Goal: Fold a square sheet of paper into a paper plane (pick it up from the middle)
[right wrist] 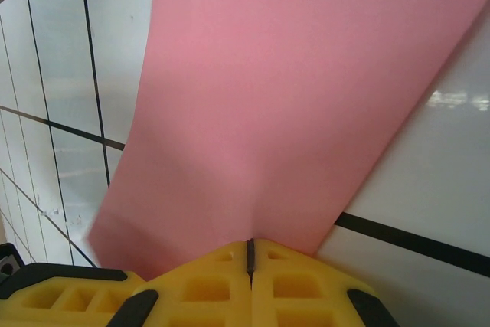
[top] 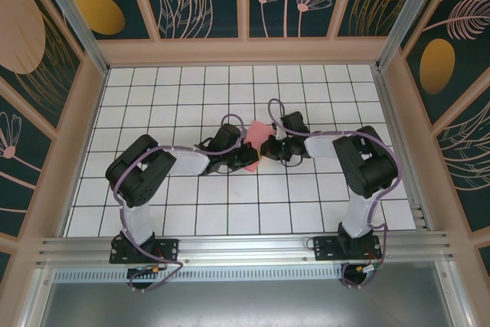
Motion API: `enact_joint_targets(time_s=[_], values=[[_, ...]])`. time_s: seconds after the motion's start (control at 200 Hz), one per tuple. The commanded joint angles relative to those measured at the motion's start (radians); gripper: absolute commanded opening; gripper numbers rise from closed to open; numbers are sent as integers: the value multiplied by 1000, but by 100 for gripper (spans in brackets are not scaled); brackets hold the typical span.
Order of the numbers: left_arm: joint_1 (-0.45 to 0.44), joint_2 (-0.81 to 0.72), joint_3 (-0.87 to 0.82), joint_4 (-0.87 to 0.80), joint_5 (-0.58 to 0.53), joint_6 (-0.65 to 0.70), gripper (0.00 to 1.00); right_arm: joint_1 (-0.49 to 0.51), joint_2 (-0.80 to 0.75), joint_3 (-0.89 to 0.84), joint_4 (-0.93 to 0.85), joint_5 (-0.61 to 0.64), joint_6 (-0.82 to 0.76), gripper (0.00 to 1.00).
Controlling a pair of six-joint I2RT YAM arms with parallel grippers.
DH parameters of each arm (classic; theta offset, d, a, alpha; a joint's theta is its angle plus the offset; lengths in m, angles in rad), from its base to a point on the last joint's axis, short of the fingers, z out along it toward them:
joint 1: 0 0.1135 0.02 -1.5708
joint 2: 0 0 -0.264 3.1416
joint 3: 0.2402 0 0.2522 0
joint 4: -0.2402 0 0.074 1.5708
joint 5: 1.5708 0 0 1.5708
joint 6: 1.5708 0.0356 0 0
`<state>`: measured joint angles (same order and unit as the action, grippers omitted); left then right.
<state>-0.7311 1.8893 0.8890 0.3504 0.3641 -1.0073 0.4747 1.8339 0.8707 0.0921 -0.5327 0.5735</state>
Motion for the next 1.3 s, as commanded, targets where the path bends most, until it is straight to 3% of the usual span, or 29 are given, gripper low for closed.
enact_joint_targets(time_s=[0.0, 0.515, 1.296], values=[[-10, 31, 21, -27, 27, 26, 0, 2, 20, 22, -26, -11, -30, 0], [-12, 51, 11, -151, -18, 53, 0, -1, 34, 52, -58, 22, -58, 0], [-15, 42, -51, -220, -43, 52, 0, -169, 206, 262, -115, 77, -125, 0]])
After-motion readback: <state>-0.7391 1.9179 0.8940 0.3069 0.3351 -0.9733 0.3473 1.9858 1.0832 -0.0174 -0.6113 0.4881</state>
